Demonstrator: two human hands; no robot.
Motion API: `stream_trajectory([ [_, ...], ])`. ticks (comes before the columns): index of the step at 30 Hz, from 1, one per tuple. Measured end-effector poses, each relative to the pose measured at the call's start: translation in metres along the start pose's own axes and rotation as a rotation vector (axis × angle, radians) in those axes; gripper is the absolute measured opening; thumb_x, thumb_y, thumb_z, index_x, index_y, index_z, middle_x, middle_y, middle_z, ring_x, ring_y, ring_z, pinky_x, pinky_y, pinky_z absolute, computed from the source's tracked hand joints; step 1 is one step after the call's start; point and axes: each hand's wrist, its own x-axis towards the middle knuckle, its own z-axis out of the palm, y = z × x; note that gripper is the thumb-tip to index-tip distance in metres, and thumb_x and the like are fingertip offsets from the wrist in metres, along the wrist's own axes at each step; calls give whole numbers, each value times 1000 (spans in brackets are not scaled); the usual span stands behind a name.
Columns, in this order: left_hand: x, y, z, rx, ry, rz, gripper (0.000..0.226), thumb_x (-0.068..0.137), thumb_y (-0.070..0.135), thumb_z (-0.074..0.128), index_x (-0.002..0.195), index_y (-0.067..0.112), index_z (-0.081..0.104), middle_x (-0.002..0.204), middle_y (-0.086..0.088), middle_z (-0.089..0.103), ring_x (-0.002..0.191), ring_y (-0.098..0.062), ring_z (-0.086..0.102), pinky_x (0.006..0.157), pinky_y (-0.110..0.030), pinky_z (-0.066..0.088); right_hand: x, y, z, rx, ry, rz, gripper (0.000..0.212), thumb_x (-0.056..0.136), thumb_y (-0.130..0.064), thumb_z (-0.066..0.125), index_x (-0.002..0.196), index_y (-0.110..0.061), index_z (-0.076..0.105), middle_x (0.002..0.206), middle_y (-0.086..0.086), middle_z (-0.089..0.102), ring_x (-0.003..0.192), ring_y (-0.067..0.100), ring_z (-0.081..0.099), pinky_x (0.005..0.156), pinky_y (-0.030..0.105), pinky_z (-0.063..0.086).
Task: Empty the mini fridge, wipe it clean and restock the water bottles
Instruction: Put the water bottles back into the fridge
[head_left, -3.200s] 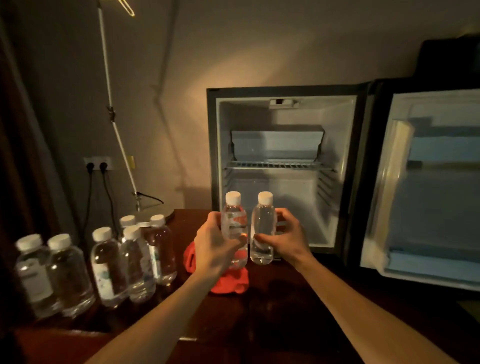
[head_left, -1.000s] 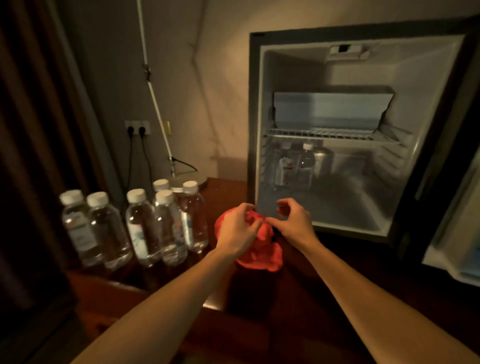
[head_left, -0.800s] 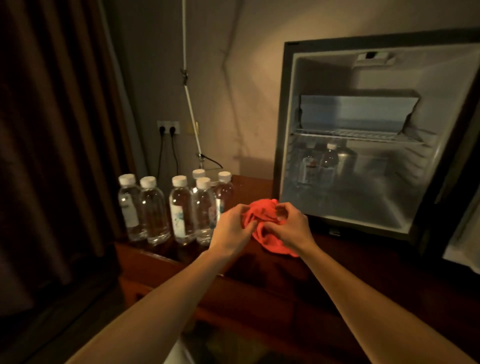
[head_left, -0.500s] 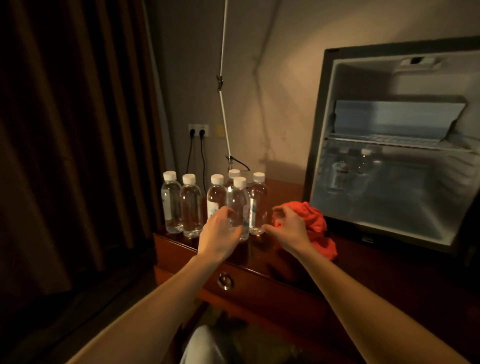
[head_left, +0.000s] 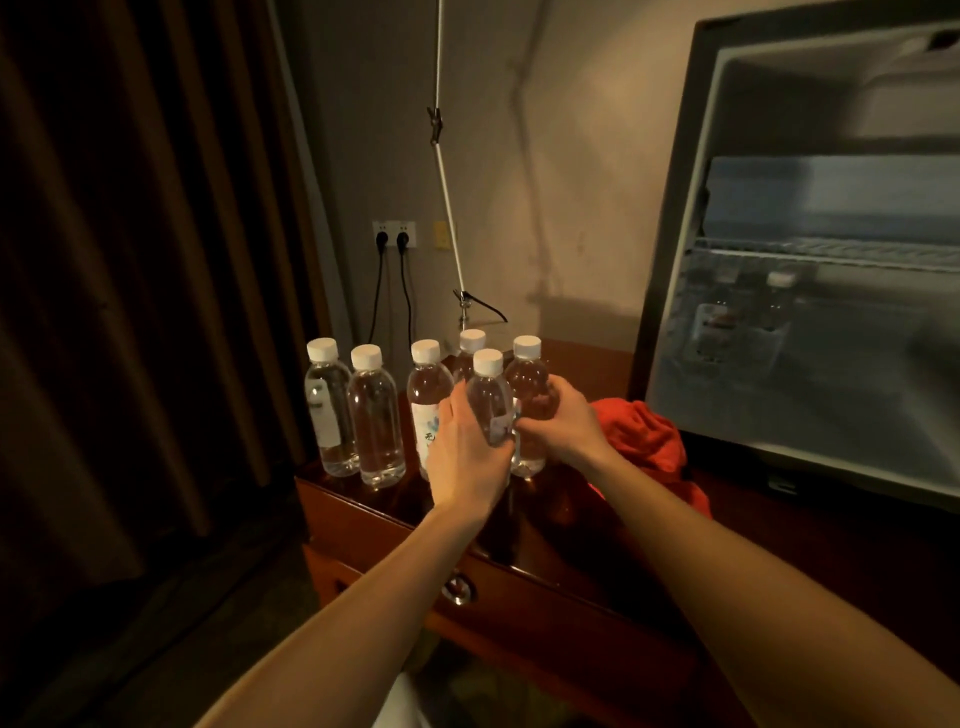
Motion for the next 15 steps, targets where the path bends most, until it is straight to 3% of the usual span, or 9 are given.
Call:
stream_trajectory([
  [3,3,0,3,7,22,-15,73,76,35,80,137,22,40,126,3,52,106,-17,60,83,-39,55,-1,1,-1,-7,29,-8,61,61,-28,87,114,-22,58,102,-8,70,95,4,66,85,32,57],
  [7,2,2,0,-24,13,-18,70,72,32,84,132,23,47,120,5,57,102,-11,58,79,-24,45,-9,-1,-13,-37,53,-49,58,63,-14,88,111,-22,57,100,-7,69,93,6,66,80,26,56],
  [10,-5,8,-4,-60,6,-32,71,70,30,85,130,25,49,117,7,59,97,-3,50,79,-21,39,-20,1,-23,-35,63,-52,56,62,-13,89,108,-23,58,97,-6,69,91,6,67,79,26,56],
  [15,-18,24,-7,-76,29,1,75,67,21,89,131,21,49,120,5,61,114,-12,55,89,-22,40,-48,-1,-56,-1,87,-52,51,63,-20,90,101,-25,57,93,-9,68,87,4,66,75,23,55],
])
